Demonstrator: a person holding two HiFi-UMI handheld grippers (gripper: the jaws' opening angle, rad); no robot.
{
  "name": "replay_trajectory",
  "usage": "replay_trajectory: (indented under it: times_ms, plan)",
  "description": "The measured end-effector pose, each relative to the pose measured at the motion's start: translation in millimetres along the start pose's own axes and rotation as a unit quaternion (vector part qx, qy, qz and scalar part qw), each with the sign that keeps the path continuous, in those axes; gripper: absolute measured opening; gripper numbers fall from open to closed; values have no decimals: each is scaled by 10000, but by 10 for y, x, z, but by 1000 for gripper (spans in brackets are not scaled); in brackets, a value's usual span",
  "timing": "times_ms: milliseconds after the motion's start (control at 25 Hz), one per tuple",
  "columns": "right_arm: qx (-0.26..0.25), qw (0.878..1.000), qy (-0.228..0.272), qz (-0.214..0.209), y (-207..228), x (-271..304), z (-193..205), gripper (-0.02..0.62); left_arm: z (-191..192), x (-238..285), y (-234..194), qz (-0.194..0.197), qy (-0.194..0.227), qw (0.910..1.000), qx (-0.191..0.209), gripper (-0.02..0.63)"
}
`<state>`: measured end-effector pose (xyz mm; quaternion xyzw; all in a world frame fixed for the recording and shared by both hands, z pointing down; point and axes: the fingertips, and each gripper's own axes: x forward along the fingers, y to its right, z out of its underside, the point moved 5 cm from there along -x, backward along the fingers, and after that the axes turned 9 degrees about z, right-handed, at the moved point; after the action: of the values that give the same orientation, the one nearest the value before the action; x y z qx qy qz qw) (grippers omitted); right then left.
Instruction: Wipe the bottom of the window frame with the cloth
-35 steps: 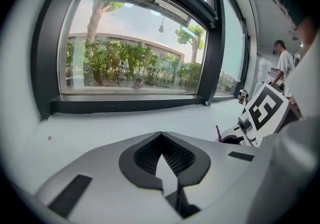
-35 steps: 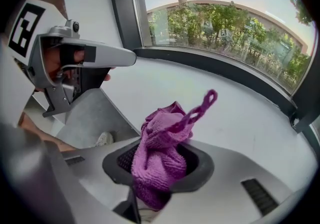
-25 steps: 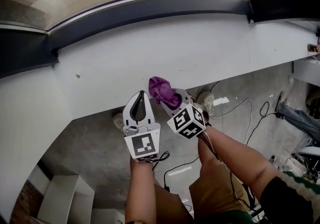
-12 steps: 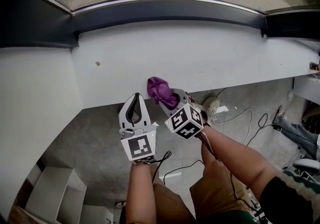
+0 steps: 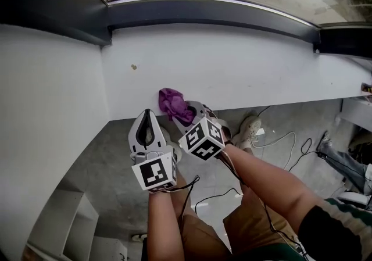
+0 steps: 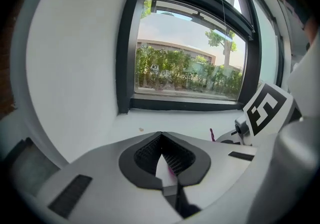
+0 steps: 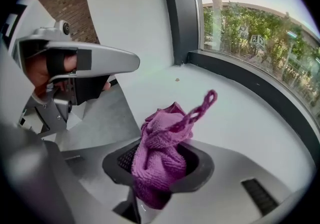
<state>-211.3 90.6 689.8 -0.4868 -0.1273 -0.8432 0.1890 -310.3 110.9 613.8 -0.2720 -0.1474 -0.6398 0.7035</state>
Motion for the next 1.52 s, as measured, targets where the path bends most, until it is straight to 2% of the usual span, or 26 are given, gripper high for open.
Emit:
replay_trajectory:
  times_ms: [480,920,1120,1520]
  plan:
    - [-509,9976,124,-449,-368,324,-532,144,49,-324,-504,-401,-18,9991,118,3]
    - [-631,9923,94,-1061,-743,572,-881,144,205,-680,-778,-759,-173,9970,-46,3]
    - [-851,9879,58,-1294,-891,642,-1021,144,210,-736,-889,-849,-224,9961,-58,3]
    - [-860,9885,77,-1243,-797,691,-1080,144,164,-633,-936,-747,-222,9970,30,3]
